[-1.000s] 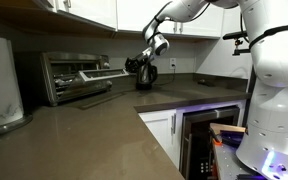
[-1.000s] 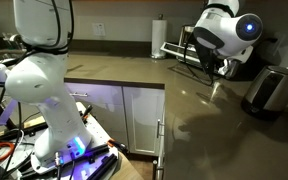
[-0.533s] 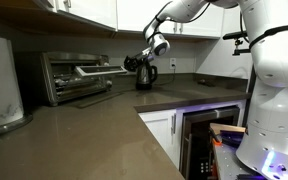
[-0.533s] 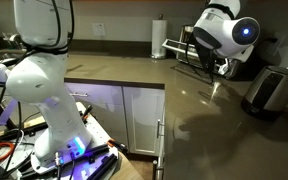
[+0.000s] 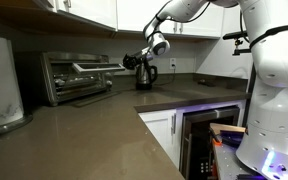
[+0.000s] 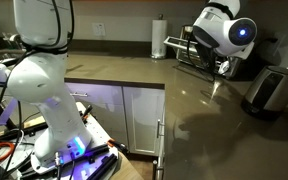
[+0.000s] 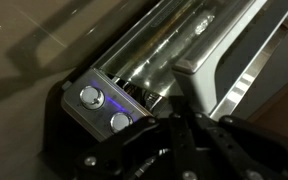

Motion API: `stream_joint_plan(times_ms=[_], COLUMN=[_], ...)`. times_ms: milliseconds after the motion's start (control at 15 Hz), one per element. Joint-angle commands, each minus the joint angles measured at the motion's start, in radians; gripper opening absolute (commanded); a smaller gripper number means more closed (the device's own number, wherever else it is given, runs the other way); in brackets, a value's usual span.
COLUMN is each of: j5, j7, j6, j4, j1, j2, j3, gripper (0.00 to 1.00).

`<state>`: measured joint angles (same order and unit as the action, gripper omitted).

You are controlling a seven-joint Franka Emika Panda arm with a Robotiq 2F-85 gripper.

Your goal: Close the oven door.

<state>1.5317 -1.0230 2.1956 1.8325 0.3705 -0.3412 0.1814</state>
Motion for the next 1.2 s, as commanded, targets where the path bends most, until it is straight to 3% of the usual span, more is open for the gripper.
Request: stream_joint_plan(times_ms=[0, 1133], j5=[0.065, 0.232], j7=[-0.063, -0.210], j6=[0.001, 0.113], j4=[0.030, -0.003], j1=[-0.034, -0.096], j2=[0.042, 0.043], j3=[0.009, 0.020], gripper=[0.00, 0.00])
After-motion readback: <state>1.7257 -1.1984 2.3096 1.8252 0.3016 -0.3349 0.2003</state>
